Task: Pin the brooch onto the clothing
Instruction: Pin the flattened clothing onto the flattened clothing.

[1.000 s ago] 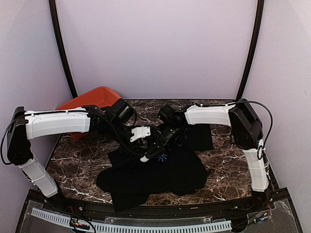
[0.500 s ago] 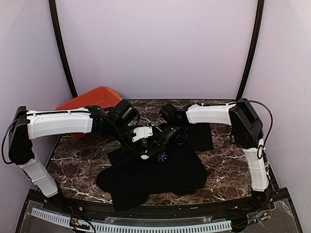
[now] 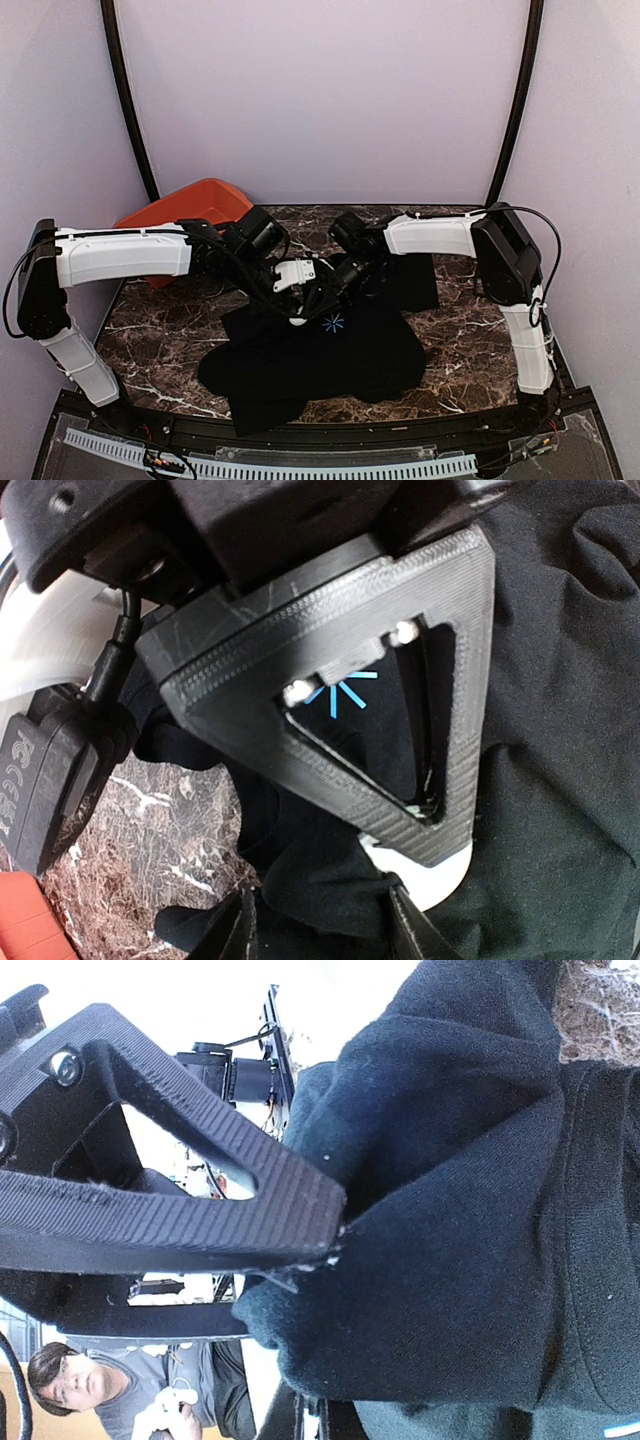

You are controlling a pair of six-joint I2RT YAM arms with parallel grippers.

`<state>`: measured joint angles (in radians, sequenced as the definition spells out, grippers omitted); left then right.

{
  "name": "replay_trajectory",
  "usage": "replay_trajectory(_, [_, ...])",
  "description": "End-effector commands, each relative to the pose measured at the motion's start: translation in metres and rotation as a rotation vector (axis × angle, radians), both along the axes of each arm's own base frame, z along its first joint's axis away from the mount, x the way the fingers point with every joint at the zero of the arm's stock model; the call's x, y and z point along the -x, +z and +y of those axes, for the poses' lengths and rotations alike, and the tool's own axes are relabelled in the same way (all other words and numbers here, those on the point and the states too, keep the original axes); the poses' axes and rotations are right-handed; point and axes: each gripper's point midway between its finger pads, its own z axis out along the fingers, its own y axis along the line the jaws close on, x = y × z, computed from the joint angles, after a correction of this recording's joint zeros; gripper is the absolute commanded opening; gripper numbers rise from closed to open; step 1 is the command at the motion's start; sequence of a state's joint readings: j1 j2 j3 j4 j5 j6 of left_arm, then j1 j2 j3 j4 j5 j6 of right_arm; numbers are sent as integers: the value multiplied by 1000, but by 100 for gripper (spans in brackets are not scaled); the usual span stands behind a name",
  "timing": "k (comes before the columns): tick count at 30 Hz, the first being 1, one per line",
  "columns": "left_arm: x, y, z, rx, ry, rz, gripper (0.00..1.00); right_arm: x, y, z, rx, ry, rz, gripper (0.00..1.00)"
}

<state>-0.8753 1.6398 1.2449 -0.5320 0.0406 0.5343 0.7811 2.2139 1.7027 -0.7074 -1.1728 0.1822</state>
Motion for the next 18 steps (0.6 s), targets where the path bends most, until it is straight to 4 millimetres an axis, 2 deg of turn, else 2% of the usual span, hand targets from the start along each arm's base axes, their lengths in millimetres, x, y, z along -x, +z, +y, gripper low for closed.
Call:
replay_trajectory(1, [-2, -22, 20, -102, 50, 13, 42, 13, 47, 7, -174, 70, 49, 0])
replay_trajectory(11, [3, -16, 12, -78, 24, -17, 42, 2, 22, 13, -67, 19, 69, 0])
replay_trajectory(18, [11, -17, 6, -73, -9, -22, 43, -7, 25, 14, -58, -2, 79, 0])
